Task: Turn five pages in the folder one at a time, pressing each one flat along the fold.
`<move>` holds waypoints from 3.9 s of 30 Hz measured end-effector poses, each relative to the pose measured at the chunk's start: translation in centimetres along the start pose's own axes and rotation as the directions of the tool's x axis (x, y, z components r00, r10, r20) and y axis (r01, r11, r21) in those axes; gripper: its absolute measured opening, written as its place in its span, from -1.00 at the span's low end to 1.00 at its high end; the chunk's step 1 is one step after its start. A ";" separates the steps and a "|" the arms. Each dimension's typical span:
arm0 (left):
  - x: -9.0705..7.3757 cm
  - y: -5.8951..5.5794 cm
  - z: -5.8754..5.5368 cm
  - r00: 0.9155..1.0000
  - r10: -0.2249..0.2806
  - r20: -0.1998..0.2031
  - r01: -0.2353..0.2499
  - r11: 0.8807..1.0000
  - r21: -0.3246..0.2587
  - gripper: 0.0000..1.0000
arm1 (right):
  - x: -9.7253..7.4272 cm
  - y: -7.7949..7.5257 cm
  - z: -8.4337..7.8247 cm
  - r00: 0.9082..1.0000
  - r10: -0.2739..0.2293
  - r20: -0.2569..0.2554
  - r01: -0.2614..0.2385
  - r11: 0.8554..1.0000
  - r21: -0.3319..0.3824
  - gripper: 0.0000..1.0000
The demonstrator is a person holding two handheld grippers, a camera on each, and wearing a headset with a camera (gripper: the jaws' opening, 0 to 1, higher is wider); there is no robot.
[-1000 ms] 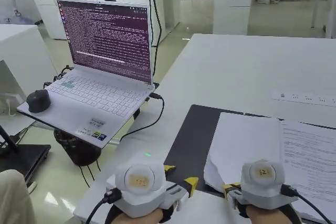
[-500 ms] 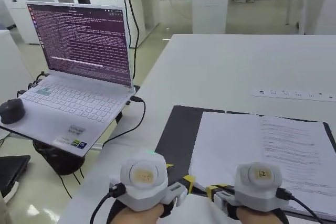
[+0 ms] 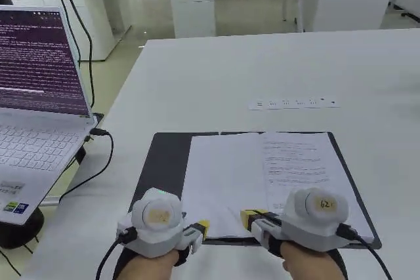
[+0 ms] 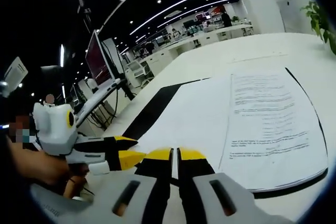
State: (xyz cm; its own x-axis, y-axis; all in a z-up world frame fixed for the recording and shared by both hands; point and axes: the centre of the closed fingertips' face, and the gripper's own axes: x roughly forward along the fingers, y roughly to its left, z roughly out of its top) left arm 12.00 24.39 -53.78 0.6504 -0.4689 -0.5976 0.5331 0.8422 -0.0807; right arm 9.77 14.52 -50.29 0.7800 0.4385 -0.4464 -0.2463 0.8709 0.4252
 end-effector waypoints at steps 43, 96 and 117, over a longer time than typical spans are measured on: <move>1.2 0.5 -1.3 0.992 0.065 0.107 -0.067 0.998 0.010 -0.45 | 10.3 -9.4 6.2 0.995 -0.063 0.071 0.056 0.993 0.102 -1.00; 1.4 0.6 -1.6 0.988 0.063 0.142 -0.064 0.998 0.000 -0.45 | 14.7 -12.4 10.7 0.994 -0.081 0.077 0.077 0.996 0.051 -1.00; 1.3 0.5 -1.5 0.987 0.064 0.148 -0.064 0.998 -0.005 -0.45 | 10.5 -9.4 7.7 0.998 -0.051 0.044 0.047 0.995 0.085 -1.00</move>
State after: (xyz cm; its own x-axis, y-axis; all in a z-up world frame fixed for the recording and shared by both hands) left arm 12.26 24.63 -55.78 0.7561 -0.4486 -0.4765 0.4879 0.8717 -0.0464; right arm 24.64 9.23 -52.94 0.8160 0.3832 -0.4329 -0.1594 0.8689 0.4686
